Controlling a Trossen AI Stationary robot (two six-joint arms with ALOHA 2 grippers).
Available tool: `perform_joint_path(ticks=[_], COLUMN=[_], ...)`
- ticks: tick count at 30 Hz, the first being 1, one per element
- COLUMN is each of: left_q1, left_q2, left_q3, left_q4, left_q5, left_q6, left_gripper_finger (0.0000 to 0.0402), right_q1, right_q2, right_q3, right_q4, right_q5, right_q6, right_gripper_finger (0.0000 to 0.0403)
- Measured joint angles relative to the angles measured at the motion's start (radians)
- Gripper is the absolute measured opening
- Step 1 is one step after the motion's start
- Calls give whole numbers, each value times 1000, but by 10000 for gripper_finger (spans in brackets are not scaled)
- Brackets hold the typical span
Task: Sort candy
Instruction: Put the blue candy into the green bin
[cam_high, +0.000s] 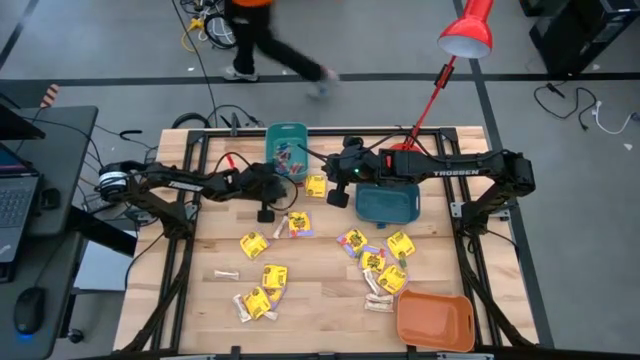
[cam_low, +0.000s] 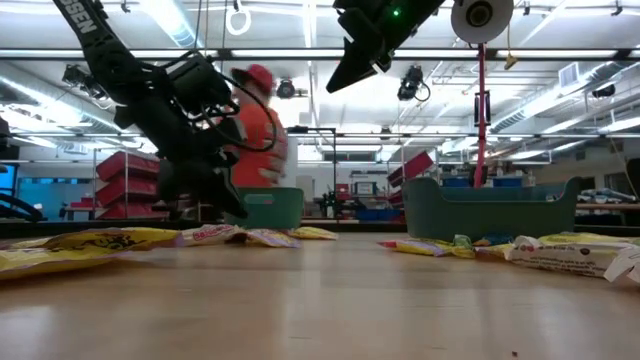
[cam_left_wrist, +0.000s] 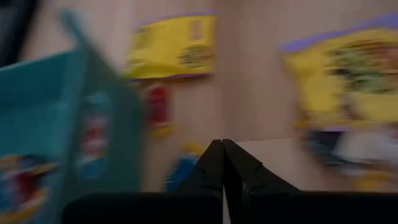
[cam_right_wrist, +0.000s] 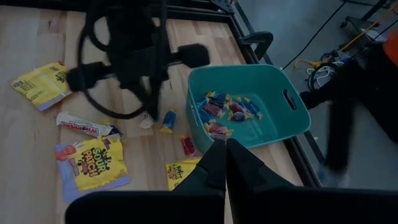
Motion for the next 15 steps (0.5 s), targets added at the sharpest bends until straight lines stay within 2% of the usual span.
perform_joint_path(ticks=[2,5,15], left_q1=[6,16,21], left_q2=[0,0,0], left_q3=[0,0,0], left_q4=[17,24,17], left_q5=[-52,-77,-40], left_q6=[26,58,148], left_gripper_finger=[0,0,0], right_q1=[0,0,7], right_q2=[0,0,0], right_q3=[0,0,0], right_q4=[0,0,0], right_q5=[0,0,0], right_q6=[0,0,3], right_gripper_finger=[0,0,0])
